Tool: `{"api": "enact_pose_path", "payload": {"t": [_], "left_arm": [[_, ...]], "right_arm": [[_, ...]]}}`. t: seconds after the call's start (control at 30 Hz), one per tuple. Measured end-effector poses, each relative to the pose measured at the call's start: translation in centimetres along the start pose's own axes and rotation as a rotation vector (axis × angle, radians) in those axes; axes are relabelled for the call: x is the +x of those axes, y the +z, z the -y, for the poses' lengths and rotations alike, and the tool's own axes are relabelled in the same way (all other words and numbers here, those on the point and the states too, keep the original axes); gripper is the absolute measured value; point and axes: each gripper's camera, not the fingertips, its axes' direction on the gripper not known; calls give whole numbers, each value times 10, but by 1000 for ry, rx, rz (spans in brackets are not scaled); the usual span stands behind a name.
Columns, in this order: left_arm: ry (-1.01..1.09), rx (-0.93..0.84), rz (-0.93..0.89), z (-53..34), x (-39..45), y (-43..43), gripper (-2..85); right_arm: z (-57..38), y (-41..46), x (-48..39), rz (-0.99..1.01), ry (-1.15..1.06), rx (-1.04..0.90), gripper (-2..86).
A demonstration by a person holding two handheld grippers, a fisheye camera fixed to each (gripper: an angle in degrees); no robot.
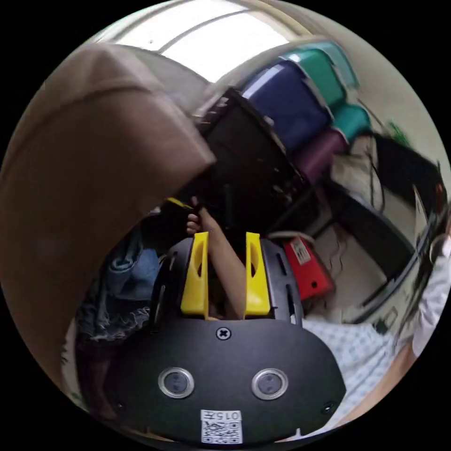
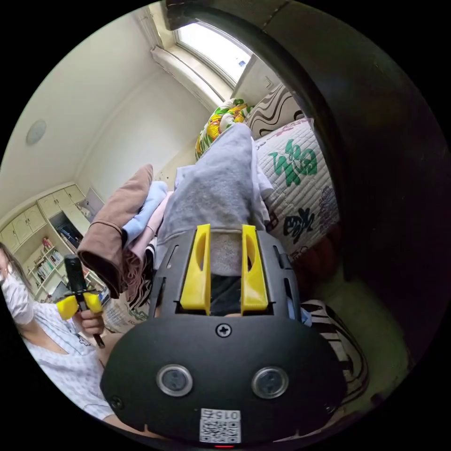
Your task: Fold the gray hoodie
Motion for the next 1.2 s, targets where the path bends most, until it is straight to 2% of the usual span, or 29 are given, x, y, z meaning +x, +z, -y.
{"api": "enact_pose_path", "payload": {"t": [0.13, 0.23, 0.3, 0.37, 0.47, 0.53, 0.63, 0.87, 1.03, 1.2], "left_arm": [[-91, 200, 175, -14, -40, 32, 132], [-138, 238, 296, -11, -62, 31, 177], [-105, 293, 315, -13, -61, 29, 182], [-104, 372, 276, -14, -60, 29, 176], [-186, 449, 314, -18, -61, 30, 124], [-151, 420, 226, -26, -57, 26, 39], [-95, 392, 68, -38, -42, 2, 6], [-74, 421, -198, -79, 10, -63, -1], [129, 436, -431, -88, 98, -102, -2], [316, 499, -475, -98, 160, -182, -1]], "right_arm": [[7, -5, 24, -21, 46, 14, 163], [7, -13, 39, 56, 66, 11, 165], [5, -17, 48, 104, 67, -4, 152], [1, -22, 58, 244, 73, -27, 132], [-8, -44, 68, 378, 82, -31, 92], [-19, -68, 68, 482, 74, 17, 74], [-41, -103, 50, 594, -1, 115, 66], [-96, -184, -60, 618, -342, 263, 63], [-145, -264, -124, 666, -443, 440, 63], [-188, -313, -239, 516, -690, 466, 64]]}}
